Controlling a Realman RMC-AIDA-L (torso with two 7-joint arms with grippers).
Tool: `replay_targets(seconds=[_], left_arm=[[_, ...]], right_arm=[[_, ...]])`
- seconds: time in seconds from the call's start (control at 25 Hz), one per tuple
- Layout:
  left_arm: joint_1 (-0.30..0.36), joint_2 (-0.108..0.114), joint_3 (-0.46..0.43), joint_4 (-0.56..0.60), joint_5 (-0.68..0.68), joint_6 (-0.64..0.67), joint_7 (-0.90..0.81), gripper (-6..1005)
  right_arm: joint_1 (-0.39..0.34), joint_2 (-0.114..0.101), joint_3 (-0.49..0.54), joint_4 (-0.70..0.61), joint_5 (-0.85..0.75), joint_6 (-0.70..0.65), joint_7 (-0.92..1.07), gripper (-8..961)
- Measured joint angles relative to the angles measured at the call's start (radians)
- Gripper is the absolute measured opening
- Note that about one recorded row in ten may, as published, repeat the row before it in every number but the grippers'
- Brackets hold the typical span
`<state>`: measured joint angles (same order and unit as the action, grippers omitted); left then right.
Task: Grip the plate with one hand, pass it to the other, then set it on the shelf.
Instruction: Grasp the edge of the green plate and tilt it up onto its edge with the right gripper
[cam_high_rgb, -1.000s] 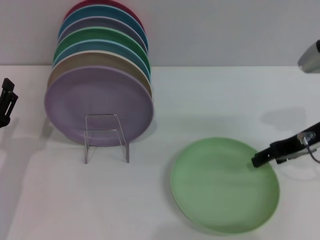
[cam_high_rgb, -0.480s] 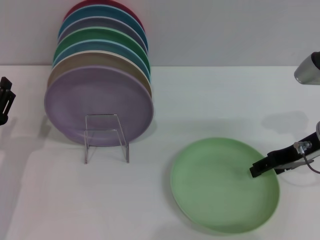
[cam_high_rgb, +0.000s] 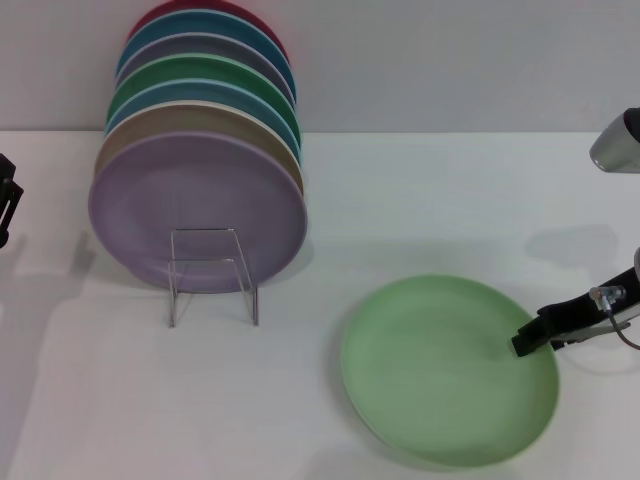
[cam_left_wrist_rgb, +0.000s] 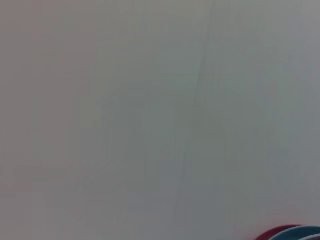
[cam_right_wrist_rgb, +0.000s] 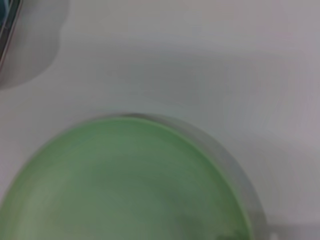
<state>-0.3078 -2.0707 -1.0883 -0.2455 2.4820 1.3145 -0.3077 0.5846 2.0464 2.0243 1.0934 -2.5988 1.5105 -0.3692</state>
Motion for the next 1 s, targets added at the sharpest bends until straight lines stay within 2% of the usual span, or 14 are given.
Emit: replay_targets(seconds=[0.44, 0.48, 1.0], left_arm=[[0.005, 0.0, -0.001, 0.0, 0.0, 0.003, -0.003, 786], [0.005, 0.0, -0.001, 0.0, 0.0, 0.004, -0.004, 786], [0.007, 0.0, -0.001, 0.0, 0.0, 0.008, -0.005, 781]], right_arm=[[-0.006, 0.0, -0.001, -0.002, -0.011, 0.0, -0.01, 280], [-0.007, 0.001, -0.002, -0.003, -0.011, 0.0, -0.015, 221], [-0.013, 0.003, 0.0, -0.003, -0.012, -0.008, -0.048, 50]])
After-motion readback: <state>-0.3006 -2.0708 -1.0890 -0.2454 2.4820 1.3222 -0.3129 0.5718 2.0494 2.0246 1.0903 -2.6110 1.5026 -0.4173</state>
